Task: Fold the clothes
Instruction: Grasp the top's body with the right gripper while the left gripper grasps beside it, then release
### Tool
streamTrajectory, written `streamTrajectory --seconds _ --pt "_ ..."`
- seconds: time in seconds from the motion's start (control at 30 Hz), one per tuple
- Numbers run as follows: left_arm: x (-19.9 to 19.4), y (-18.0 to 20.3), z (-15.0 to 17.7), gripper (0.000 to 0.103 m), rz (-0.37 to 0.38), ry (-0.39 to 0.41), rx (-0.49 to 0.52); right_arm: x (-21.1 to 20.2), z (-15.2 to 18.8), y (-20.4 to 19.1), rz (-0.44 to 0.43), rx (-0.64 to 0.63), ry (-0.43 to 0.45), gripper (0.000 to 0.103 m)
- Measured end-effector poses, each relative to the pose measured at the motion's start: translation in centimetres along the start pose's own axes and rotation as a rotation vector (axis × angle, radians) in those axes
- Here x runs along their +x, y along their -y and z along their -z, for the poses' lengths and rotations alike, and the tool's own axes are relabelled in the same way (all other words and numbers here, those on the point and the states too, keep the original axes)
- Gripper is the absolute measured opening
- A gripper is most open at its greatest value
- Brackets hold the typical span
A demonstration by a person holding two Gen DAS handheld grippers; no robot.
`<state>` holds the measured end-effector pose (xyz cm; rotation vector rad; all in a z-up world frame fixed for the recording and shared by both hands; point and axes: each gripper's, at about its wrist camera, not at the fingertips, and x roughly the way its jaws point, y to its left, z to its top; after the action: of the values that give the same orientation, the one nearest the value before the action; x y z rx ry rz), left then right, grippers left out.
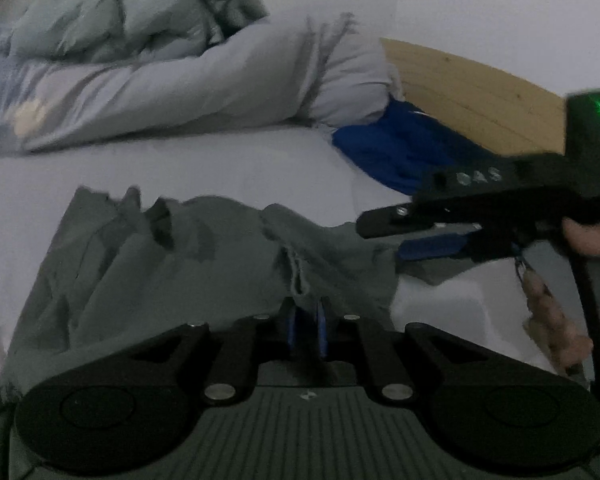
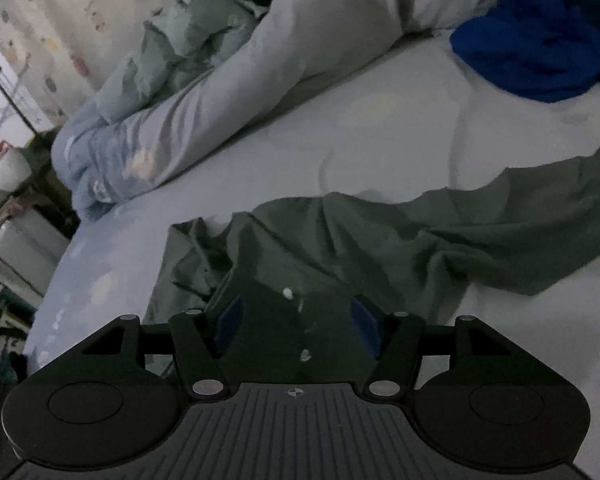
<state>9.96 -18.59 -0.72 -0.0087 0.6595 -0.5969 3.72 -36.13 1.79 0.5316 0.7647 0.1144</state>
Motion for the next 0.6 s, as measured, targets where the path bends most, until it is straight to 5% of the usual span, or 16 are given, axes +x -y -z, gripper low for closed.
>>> streamTrajectory --seconds 0.17,0.6 --pt "0.8 0.8 0.1 0.028 0.031 -0.005 0.014 -0.8 0.2 1.3 0.014 0.016 0.004 0.065" --pt "2.1 -1.9 -0.6 0.041 -0.129 -0.046 -0.117 -1.1 0.8 3.0 0.006 0.037 -0.006 0.065"
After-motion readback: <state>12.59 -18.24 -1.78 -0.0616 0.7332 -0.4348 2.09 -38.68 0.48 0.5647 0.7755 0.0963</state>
